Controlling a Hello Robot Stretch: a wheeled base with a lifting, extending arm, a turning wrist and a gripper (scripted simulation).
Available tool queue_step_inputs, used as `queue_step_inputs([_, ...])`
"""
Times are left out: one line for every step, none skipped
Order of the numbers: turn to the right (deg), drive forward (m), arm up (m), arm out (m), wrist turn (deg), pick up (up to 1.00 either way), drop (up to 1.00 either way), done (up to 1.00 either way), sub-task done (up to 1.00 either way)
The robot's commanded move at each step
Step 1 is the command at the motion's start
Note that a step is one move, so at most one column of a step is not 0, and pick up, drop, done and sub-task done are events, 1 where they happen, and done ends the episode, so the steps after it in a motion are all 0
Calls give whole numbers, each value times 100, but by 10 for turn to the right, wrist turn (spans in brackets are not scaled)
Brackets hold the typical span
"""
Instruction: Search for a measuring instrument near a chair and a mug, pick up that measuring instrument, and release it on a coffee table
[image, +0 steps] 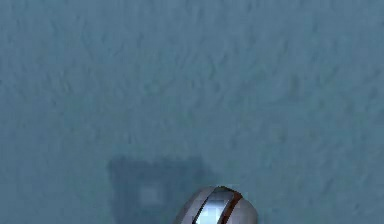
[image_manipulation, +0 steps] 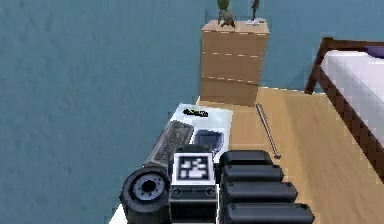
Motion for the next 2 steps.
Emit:
queue_step_inputs([360,0,0,0,0,0,0,0,0])
queue_step_inputs([0,20,0,0,0,0,0,0,0])
